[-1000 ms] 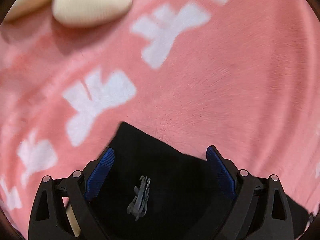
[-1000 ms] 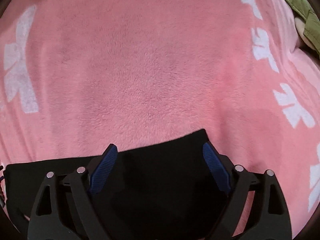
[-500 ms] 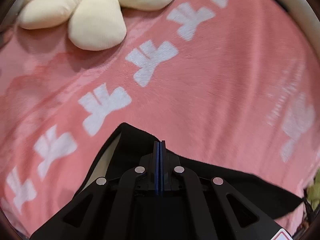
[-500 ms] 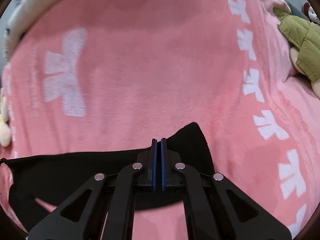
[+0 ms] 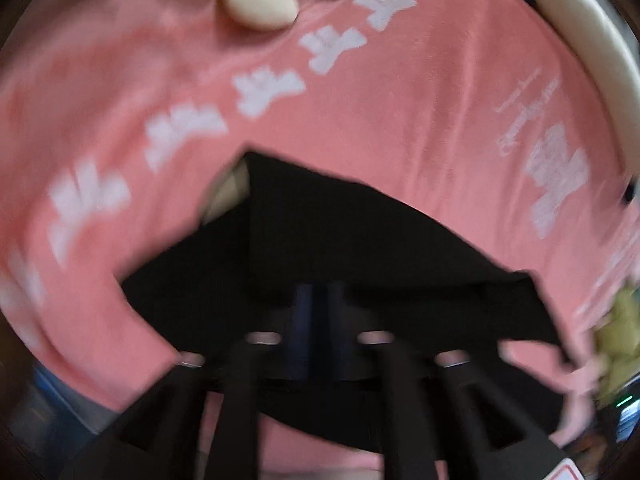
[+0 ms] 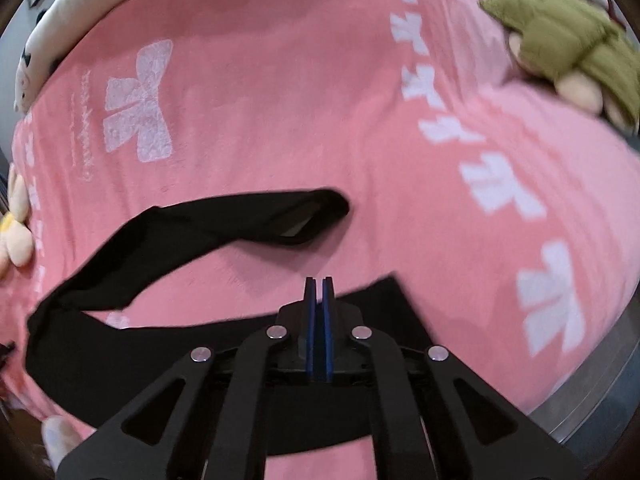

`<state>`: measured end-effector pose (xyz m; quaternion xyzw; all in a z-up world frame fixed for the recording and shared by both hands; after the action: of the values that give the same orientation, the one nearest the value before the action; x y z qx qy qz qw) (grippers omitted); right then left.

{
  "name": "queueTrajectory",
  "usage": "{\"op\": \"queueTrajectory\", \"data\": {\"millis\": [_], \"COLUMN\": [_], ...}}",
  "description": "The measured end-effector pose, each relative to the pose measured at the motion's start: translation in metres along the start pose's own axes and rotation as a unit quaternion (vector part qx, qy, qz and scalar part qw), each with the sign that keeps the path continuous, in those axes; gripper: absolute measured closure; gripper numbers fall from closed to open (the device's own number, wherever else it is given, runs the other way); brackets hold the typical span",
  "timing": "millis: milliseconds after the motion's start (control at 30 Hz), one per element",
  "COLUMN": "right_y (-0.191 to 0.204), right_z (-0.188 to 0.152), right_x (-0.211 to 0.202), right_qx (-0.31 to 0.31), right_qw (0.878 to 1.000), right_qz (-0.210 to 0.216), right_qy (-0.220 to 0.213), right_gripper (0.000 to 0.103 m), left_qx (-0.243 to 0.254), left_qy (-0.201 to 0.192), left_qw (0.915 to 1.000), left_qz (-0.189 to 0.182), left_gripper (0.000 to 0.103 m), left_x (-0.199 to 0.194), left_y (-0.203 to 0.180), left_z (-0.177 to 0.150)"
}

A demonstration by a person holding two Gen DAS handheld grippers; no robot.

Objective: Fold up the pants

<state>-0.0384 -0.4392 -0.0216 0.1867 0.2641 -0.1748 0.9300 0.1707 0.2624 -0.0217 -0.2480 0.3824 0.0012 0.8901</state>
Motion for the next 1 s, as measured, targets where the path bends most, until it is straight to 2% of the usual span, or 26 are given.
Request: {"op": "queueTrajectory", "data": {"millis": [33,67,100,133,167,233,300,400,433,467,500,533,567,700,800,867,933,1000], "right_y": [0.004,0.007,0.011,0.014,0.016,0.022,0.021,0.012,0.011,0.013,0.016,0.019,0.021,0.031,0.014,-0.004,-0.028,-0.051], "right_z": [-0.002,-0.002,-0.001,0.001,0.004,0.011,0.017,0.018,0.017,0.015,0.016,0.020,0.029,0.074,0.086,0.079,0.059,0.033], "right_x": [0.001,0.003,0.009,0.015,0.024,0.040,0.059,0.092,0.103,0.118,0.126,0.130,0.123,0.062,0.014,0.006,0.013,0.031], "right_qx": [0.011,0.024,0.045,0.068,0.093,0.110,0.134,0.172,0.177,0.174,0.168,0.168,0.173,0.148,0.112,0.112,0.102,0.102], "right_qw": [1.000,0.999,0.998,0.996,0.993,0.991,0.989,0.984,0.983,0.983,0.984,0.984,0.984,0.980,0.983,0.985,0.991,0.994], "right_qz": [0.013,0.026,0.044,0.060,0.073,0.080,0.054,0.028,0.023,0.017,0.020,0.027,0.043,0.111,0.103,0.086,0.040,0.013], "right_qy": [0.002,0.005,0.009,0.013,0.016,0.014,0.012,0.028,0.039,0.051,0.056,0.053,0.027,-0.069,-0.103,-0.100,-0.070,-0.026], "right_gripper": [0.096,0.088,0.071,0.047,0.043,0.044,0.043,0.043,0.046,0.058,0.095,0.100,0.100,0.101,0.101,0.101,0.101,0.101], "left_qx": [-0.045,-0.080,-0.109,-0.135,-0.158,-0.212,-0.266,-0.299,-0.304,-0.308,-0.307,-0.303,-0.287,-0.231,-0.206,-0.187,-0.185,-0.181], "left_qy": [-0.001,-0.012,-0.026,-0.028,-0.021,-0.001,0.022,0.030,0.026,0.018,0.000,-0.006,-0.010,-0.051,-0.056,-0.057,-0.045,-0.027], "left_qw": [0.9989,0.9965,0.9932,0.9894,0.9857,0.9755,0.9619,0.9528,0.9513,0.9500,0.9502,0.9514,0.9562,0.9678,0.9728,0.9786,0.9812,0.9832], "left_qz": [-0.017,-0.021,-0.029,-0.047,-0.055,-0.058,-0.060,-0.042,-0.040,-0.046,-0.051,-0.056,-0.056,-0.086,-0.089,-0.064,-0.031,0.004], "left_gripper": [0.028,0.019,0.019,0.019,0.018,0.018,0.018,0.018,0.021,0.027,0.038,0.074,0.099,0.099,0.099,0.099,0.099,0.099], "left_x": [0.000,-0.001,-0.001,0.004,0.013,0.033,0.053,0.070,0.073,0.073,0.074,0.074,0.072,0.033,0.003,-0.006,-0.005,0.006], "left_y": [0.004,0.007,0.007,0.006,0.006,0.008,0.012,0.015,0.016,0.019,0.019,0.019,0.017,0.008,0.011,0.020,0.037,0.052], "left_z": [-0.005,-0.008,-0.011,-0.010,-0.009,-0.007,-0.007,-0.008,-0.007,-0.007,-0.003,0.002,0.011,0.043,0.049,0.045,0.031,0.015]}}
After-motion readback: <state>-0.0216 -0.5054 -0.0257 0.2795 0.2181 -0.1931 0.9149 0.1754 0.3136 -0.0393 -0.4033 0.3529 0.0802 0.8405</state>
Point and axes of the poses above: each gripper's, at about its wrist camera, not at the fingertips, and x roughly the way its jaws point, y to its left, z to its top, the point moved 1 cm from there along x, roughly the way its jaws point, and after that the axes turned 9 degrees about -y, right-handed, at the moved point
